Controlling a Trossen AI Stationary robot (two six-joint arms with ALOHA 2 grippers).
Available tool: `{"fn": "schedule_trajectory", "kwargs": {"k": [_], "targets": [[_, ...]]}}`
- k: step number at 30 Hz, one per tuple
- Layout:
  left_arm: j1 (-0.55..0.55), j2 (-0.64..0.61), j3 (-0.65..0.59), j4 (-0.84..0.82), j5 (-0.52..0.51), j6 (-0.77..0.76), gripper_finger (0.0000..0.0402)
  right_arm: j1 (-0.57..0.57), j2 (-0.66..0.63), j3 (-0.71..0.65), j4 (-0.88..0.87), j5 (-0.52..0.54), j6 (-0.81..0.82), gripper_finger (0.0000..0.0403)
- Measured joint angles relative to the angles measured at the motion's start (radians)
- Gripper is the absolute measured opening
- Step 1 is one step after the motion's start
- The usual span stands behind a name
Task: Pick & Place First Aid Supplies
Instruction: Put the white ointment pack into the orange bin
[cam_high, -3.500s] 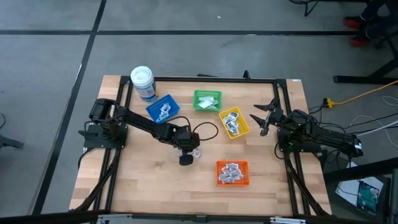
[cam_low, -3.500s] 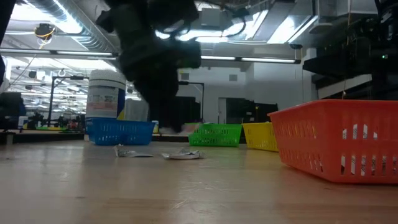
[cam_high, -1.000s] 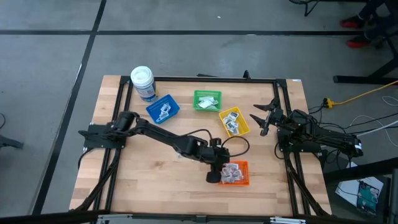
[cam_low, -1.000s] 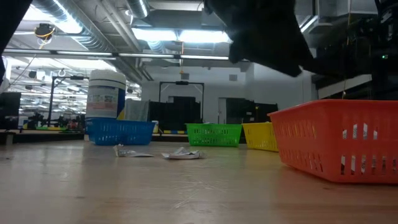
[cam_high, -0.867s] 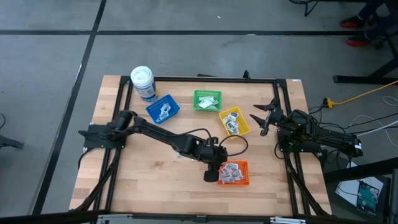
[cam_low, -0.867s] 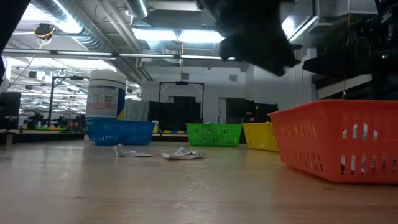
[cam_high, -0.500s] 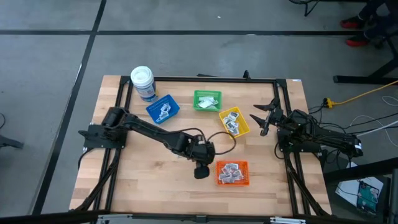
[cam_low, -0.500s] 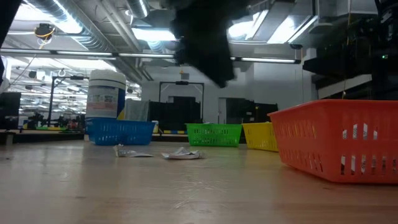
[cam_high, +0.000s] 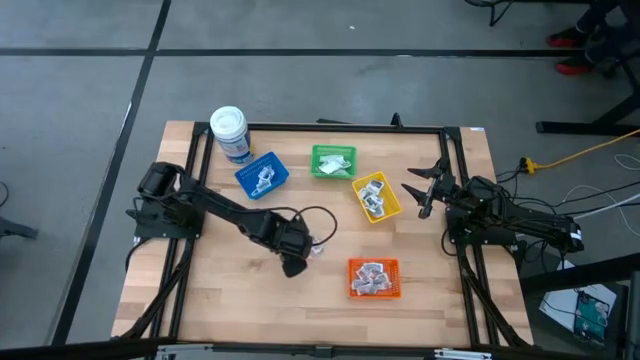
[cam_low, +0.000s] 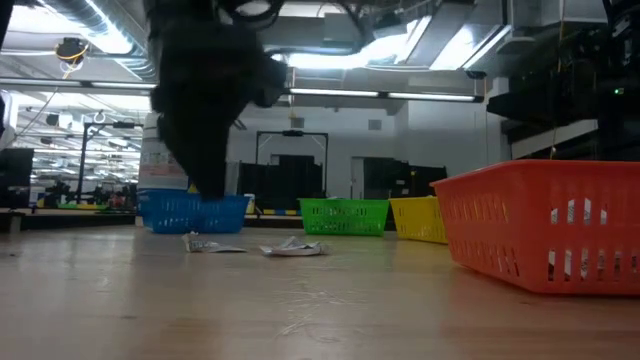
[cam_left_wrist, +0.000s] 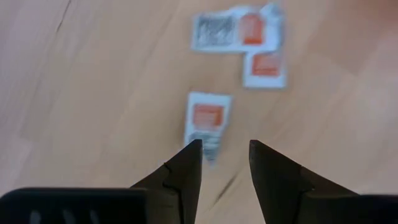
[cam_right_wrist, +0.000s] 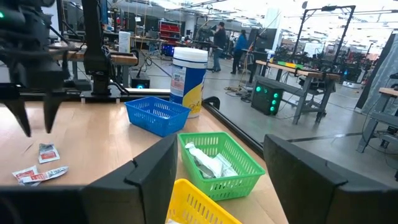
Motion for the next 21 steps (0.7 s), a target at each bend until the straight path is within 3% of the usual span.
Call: {"fn": "schedule_trajectory", "kwargs": {"k": [11, 17, 21], "targets": [[0.042, -0.005, -0.104, 0.027, 0.003, -0.008, 0.0125, 0.000, 0.000, 0.000, 0.000, 0.000, 0.000, 0.0236], [0.062, -0.005, -0.177, 0.170, 0.115, 0.007, 0.0121, 0.000, 0.000, 0.000, 0.000, 0.000, 0.000, 0.0236], [0.061, 0.000, -0.203, 0.222, 0.125, 0.008, 0.0122, 0.000, 0.000, 0.000, 0.000, 0.000, 0.000, 0.0236]]}}
